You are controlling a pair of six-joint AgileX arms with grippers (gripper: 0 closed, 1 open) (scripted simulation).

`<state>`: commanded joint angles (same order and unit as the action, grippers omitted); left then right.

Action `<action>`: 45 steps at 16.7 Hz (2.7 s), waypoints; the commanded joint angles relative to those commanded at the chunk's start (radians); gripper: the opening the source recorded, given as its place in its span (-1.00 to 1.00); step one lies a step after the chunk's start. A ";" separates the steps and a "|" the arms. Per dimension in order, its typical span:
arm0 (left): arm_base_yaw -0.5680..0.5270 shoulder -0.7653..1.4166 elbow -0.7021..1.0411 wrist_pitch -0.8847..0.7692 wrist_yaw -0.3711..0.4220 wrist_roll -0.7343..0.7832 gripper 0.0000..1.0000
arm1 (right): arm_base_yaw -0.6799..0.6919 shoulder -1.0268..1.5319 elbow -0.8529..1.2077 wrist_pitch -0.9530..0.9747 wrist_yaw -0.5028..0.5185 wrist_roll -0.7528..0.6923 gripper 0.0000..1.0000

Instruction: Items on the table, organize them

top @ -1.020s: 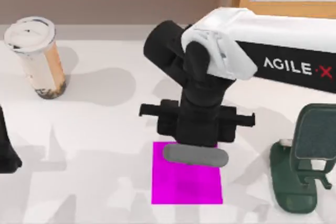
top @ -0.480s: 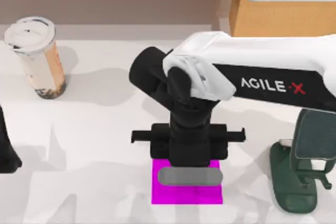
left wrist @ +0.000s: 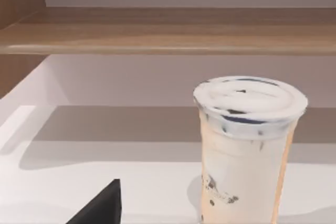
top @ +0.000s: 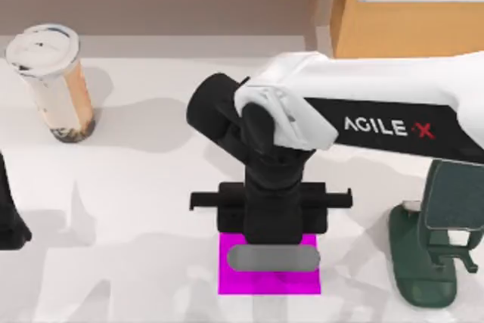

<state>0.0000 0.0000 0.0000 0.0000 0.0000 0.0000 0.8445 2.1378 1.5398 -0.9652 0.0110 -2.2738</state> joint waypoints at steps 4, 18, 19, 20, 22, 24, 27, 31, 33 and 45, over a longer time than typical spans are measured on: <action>0.000 0.000 0.000 0.000 0.000 0.000 1.00 | 0.000 0.000 0.000 0.000 0.000 0.000 -0.25; 0.000 0.000 0.000 0.000 0.000 0.000 1.00 | 0.000 0.000 0.000 0.000 0.000 0.000 1.00; 0.000 0.000 0.000 0.000 0.000 0.000 1.00 | 0.000 0.000 0.000 0.000 0.000 0.000 1.00; 0.000 0.000 0.000 0.000 0.000 0.000 1.00 | 0.000 0.000 0.000 0.000 0.000 0.000 1.00; 0.000 0.000 0.000 0.000 0.000 0.000 1.00 | -0.002 -0.001 0.001 0.000 0.000 0.001 1.00; 0.000 0.000 0.000 0.000 0.000 0.000 1.00 | -0.033 -0.012 0.017 0.002 0.005 0.033 1.00; 0.000 0.000 0.000 0.000 0.000 0.000 1.00 | -0.154 -0.018 0.055 0.003 0.021 0.160 1.00; 0.000 0.000 0.000 0.000 0.000 0.000 1.00 | -0.411 -0.002 0.117 -0.013 0.045 0.472 1.00; 0.000 0.000 0.000 0.000 0.000 0.000 1.00 | -0.560 0.010 0.148 -0.030 0.052 0.672 1.00; 0.000 0.000 0.000 0.000 0.000 0.000 1.00 | -1.287 0.046 0.253 -0.194 0.005 1.719 1.00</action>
<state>0.0000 0.0000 0.0000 0.0000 0.0000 0.0000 -0.4430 2.1839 1.7924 -1.1594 0.0160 -0.5545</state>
